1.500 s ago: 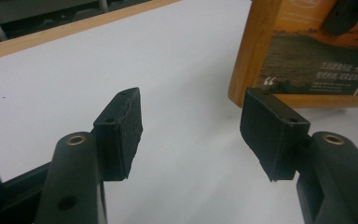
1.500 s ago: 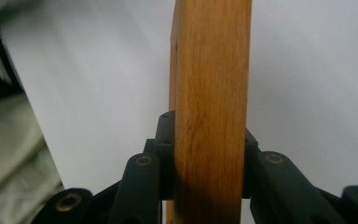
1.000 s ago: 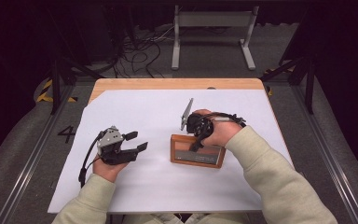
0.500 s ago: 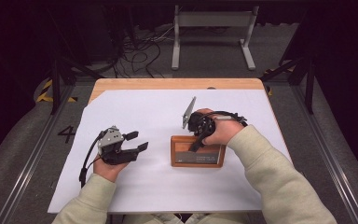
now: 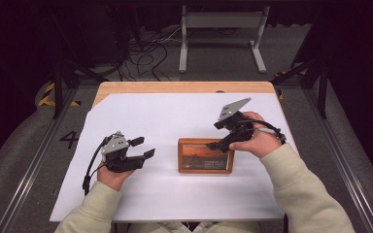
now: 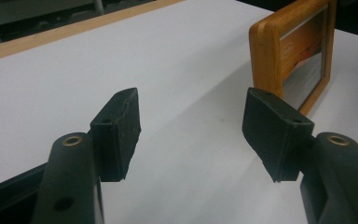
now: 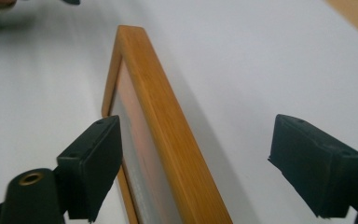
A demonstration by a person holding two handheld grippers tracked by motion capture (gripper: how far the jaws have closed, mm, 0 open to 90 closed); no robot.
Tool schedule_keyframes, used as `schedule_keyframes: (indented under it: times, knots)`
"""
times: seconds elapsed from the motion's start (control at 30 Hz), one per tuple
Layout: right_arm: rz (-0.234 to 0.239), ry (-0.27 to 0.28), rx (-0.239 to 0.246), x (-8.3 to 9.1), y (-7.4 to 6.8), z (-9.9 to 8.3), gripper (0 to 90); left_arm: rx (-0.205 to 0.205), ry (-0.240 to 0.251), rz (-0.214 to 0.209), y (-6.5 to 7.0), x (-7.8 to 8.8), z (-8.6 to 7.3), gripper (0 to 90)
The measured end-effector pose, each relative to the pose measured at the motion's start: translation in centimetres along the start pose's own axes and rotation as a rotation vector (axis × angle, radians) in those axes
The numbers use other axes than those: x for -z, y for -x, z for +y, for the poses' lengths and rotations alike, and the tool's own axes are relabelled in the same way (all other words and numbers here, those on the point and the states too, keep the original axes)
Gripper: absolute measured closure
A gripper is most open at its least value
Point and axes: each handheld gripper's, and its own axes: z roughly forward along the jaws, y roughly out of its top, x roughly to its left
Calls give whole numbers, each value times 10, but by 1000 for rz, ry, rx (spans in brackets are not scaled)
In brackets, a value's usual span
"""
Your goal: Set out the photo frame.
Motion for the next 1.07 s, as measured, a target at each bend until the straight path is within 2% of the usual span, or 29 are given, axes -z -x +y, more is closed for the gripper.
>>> schedule_keyframes:
  times: [0.13,0.17,0.23,0.33,0.43,0.67,0.77,0.83,0.87,0.93,1.07]
  knots:
    - [-60,101,-66,25,2,-25,122,6,10,7,1,9,-3,346]
    - [-60,101,-66,25,2,-25,122,6,10,7,1,9,-3,339]
    - [-92,135,-102,37,3,-40,103,13,14,8,3,14,-4,333]
    - [-143,176,-154,48,4,-62,88,0,16,22,4,19,-7,311]
    - [-170,205,-190,55,4,-82,82,-3,24,25,5,23,-10,287]
    - [-242,247,-263,63,4,-124,79,0,36,40,6,31,-18,267]
    - [-257,253,-299,63,5,-142,78,9,33,41,4,30,-20,268]
    - [-285,247,-312,61,7,-152,74,11,31,44,4,29,-21,267]
    - [-294,236,-320,60,8,-155,72,14,31,45,4,29,-21,268]
    - [-299,253,-332,60,8,-160,71,15,35,51,3,28,-22,268]
    - [-300,266,-329,58,8,-160,66,18,36,59,-1,27,-23,266]
